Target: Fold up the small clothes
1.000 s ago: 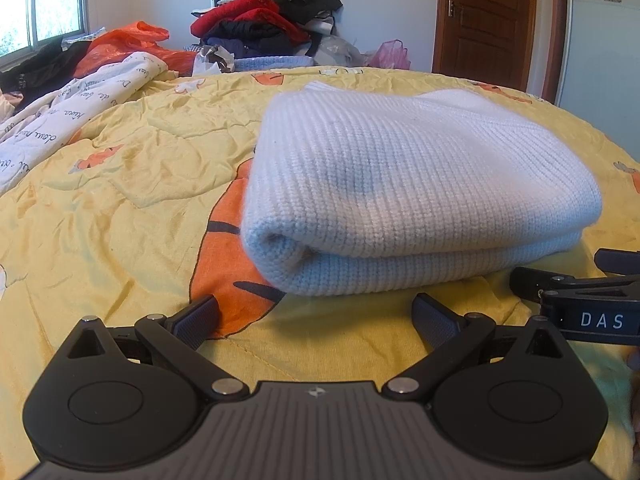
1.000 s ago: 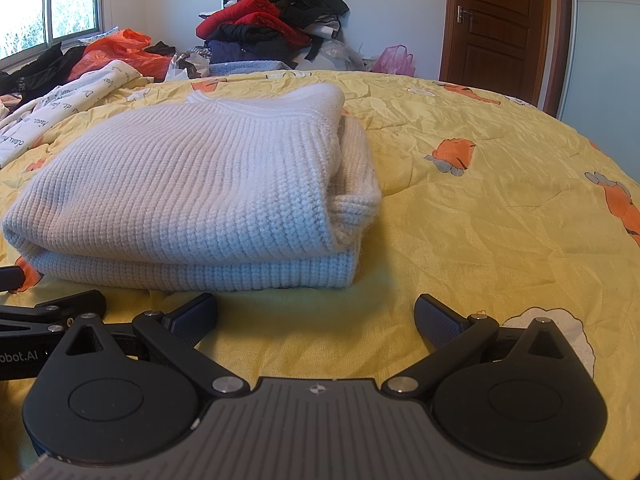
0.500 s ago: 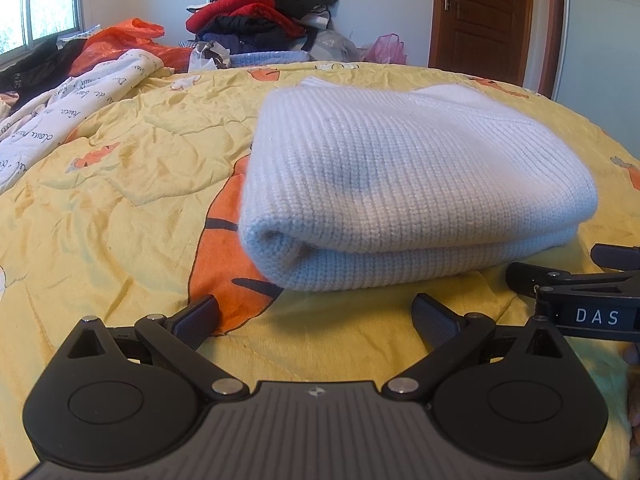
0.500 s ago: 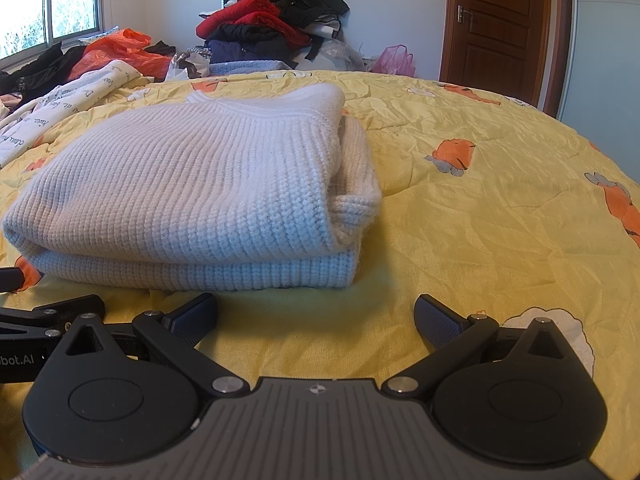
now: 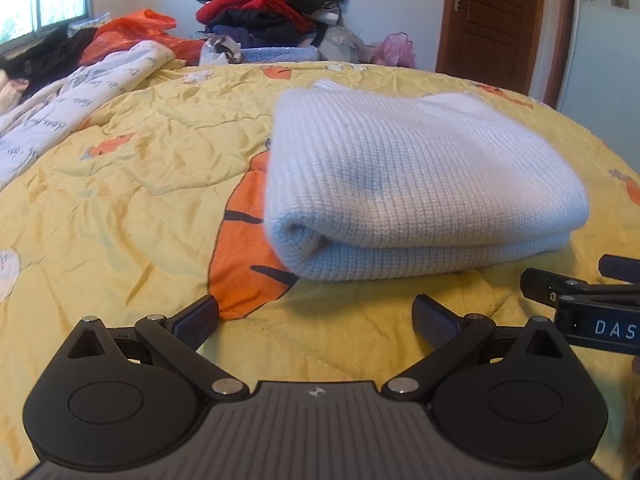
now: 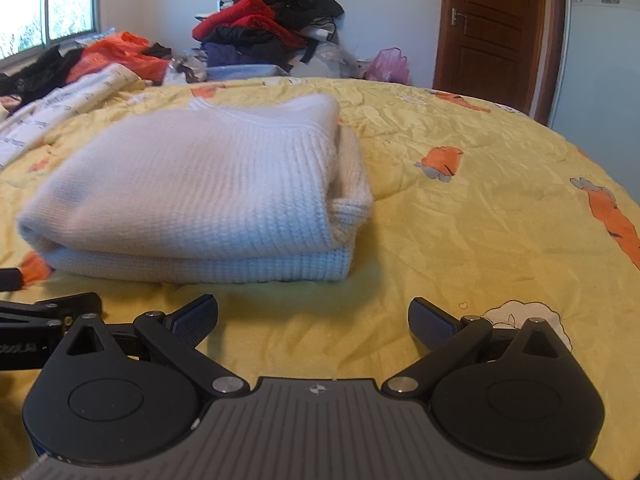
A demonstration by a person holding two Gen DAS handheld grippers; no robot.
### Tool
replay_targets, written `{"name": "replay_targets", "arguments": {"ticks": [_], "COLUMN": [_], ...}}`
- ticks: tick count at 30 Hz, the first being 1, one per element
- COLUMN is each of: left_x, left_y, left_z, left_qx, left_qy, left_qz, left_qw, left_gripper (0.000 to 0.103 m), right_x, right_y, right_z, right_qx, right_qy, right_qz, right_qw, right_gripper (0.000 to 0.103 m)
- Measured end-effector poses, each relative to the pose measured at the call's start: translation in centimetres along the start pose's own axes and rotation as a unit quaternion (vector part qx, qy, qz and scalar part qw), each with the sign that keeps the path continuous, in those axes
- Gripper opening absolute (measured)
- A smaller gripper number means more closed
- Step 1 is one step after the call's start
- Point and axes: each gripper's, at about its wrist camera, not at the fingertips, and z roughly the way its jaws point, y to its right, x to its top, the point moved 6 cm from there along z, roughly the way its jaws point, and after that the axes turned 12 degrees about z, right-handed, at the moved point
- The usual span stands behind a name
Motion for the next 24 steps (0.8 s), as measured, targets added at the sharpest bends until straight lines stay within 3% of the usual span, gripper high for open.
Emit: {"name": "replay_targets", "arguments": {"ticks": [6, 24], "left_x": [0.0, 1.2], "left_y": [-0.9, -1.0], "left_z": [-2.4, -4.8], "left_qx": [-0.009, 0.014], "left_qy": [0.011, 0.054], "left_qz": [-0.033, -0.020], "left_qw": [0.9994, 0.9983], "left_gripper": [0.103, 0.103], "right_x": [0.4, 0.7], "right_y": [-1.0, -1.1], "right_z": [-1.7, -2.7], "right_qx": [0.010, 0.025], "right_qy": [0.000, -0.004], "right_qz": [-0.022, -0.003], "right_qw": [1.000, 1.000], "right_gripper": [0.103, 0.103]}}
